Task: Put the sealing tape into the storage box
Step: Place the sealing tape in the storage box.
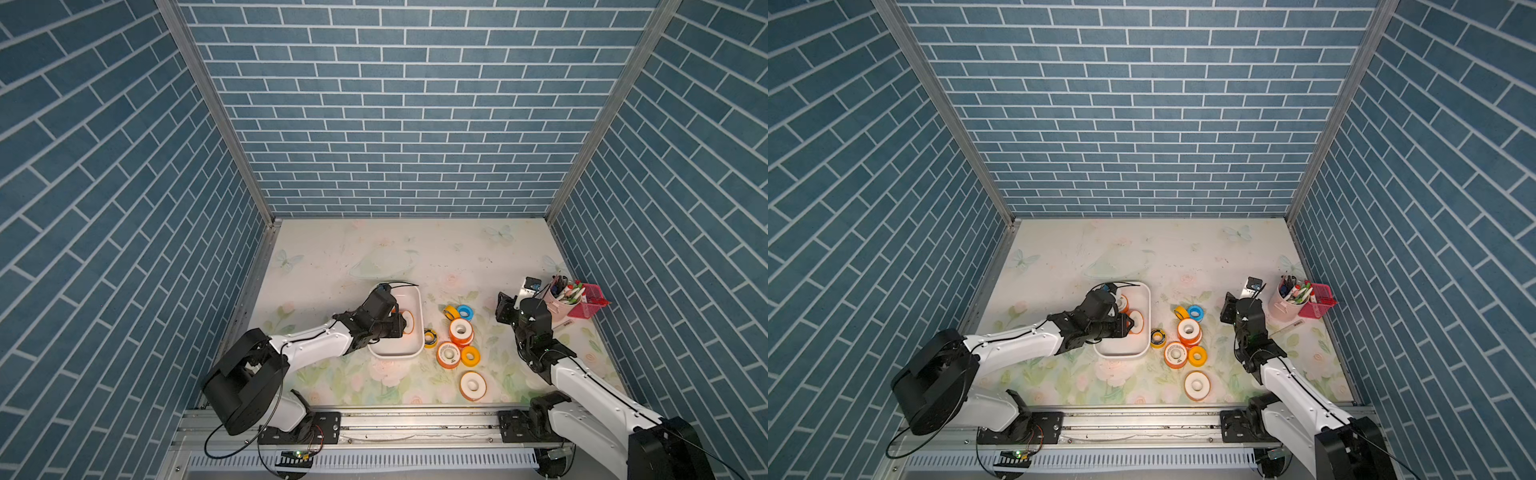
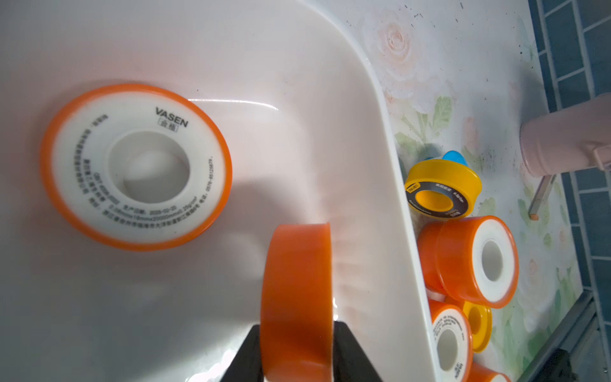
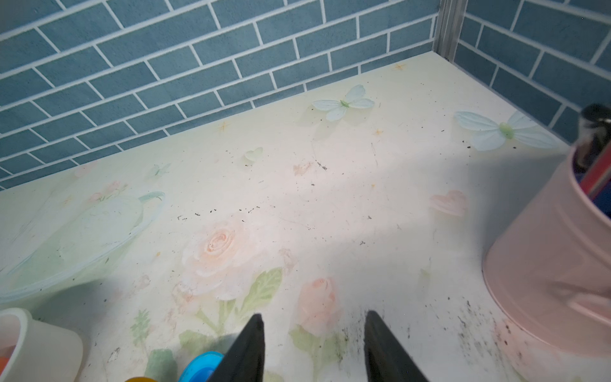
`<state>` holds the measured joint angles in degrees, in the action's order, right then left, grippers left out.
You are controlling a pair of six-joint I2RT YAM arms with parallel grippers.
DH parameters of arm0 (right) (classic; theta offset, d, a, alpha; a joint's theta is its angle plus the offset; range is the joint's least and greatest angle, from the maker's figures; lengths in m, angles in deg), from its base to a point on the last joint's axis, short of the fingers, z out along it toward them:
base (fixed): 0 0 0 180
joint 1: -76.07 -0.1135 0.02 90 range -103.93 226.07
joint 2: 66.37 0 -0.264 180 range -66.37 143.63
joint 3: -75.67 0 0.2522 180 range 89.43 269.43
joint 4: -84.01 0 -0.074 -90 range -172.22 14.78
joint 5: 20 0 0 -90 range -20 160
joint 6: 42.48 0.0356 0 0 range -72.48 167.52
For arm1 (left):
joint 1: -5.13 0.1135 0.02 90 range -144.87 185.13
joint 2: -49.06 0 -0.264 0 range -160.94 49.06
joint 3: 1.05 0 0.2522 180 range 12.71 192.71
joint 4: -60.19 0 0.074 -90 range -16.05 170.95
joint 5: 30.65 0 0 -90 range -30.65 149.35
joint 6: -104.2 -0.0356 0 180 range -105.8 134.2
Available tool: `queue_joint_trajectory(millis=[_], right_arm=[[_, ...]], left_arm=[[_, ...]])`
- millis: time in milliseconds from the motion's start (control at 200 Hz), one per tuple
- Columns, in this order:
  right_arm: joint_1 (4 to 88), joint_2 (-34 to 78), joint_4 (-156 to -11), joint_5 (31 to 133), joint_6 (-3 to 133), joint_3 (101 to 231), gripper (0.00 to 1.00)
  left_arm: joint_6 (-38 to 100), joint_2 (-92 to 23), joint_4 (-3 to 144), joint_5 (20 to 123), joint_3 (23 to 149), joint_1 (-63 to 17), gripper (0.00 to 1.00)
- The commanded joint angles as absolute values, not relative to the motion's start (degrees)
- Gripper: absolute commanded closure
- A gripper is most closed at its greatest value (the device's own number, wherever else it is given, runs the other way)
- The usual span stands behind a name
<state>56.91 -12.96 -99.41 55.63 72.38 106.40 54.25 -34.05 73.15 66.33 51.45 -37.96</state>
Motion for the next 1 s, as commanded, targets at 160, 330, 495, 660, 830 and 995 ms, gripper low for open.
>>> queue_joint_trajectory(millis=[160,330,495,660,830,995], right_arm=[[57.2,-13.2,-100.2,55.8,73.3,106.8,0.51],[57.3,-13.2,-100.1,55.9,73.3,106.8,0.51],[57.3,-13.3,-100.1,55.8,73.3,106.8,0.51],[57.3,-13.2,-100.1,56.0,73.3,106.8,0.51],[57.2,-13.0,-100.1,56.0,73.3,106.9,0.51],[57.2,-13.0,-100.1,56.0,73.3,106.9,0.51]], left_arm=[[53.3,-36.0,73.3,66.1,53.2,-37.0,0.39],[52.8,-34.6,75.6,64.9,54.4,-37.0,0.28],[52.1,-30.7,79.2,63.0,53.5,-37.1,0.38],[50.2,-28.1,87.2,58.9,53.6,-37.1,0.72],[49.1,-27.7,88.9,58.5,52.7,-37.2,0.98],[47.8,-31.7,87.9,59.5,53.4,-38.3,1.0]])
